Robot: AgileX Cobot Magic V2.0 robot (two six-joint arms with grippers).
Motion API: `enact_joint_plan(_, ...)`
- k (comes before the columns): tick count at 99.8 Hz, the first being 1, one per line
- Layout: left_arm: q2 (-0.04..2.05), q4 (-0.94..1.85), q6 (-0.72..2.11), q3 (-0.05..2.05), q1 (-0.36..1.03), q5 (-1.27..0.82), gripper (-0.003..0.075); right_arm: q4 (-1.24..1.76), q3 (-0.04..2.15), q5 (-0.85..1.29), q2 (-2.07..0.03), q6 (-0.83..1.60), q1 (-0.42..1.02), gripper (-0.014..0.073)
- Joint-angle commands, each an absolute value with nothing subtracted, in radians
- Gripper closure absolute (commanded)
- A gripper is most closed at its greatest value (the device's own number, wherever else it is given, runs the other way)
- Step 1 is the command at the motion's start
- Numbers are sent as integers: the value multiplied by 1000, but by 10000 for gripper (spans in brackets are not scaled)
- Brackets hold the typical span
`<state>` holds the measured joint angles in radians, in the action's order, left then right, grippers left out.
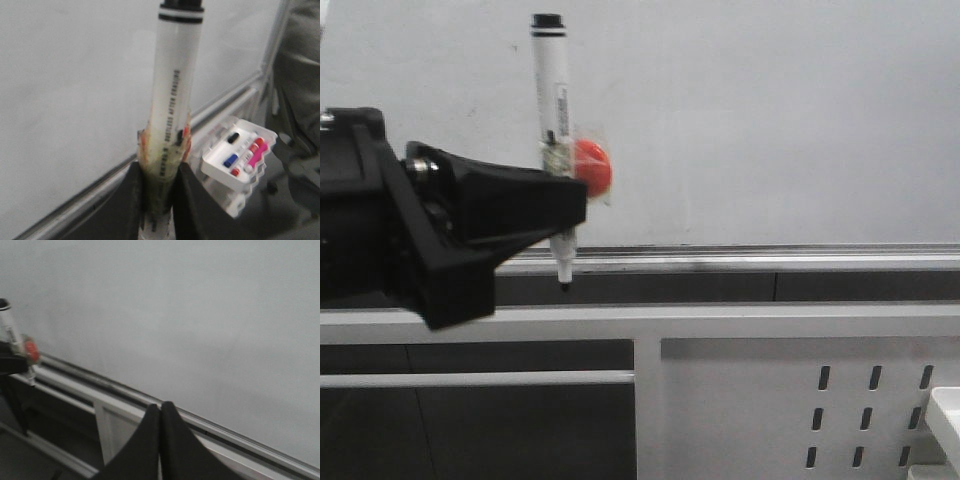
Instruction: Write number 1 on whiteboard
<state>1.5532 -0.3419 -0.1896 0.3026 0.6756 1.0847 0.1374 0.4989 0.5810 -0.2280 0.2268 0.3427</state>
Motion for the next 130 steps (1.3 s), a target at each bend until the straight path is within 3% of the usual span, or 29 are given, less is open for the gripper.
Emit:
enact_joint_plan(1, 1503, -452, -202, 353, 680, 1041, 740, 151, 575, 556, -308, 321, 428, 660)
enact_joint_plan(13, 1452, -615, -277, 419, 680, 872, 740, 151, 624, 566, -411, 364, 531, 589)
enact_joint_plan(32, 1349, -893, -410, 524, 680, 618, 740, 151, 677, 553, -582, 381, 635, 339)
enact_joint_plan(39, 1316, -1035, -479, 557, 683, 547, 740, 151, 691, 537, -632, 383, 663, 287)
enact_joint_plan(51, 1273, -1215, -541, 604, 723, 408, 740, 151, 722, 518, -706, 385, 717, 288)
enact_joint_plan(76, 1252, -1229, -541, 682, 880, 72, 740, 151, 787, 438, -842, 385, 825, 288)
enact_joint_plan(130, 1228, -1184, -541, 692, 919, 94, 740, 25, 819, 350, -1007, 385, 857, 288)
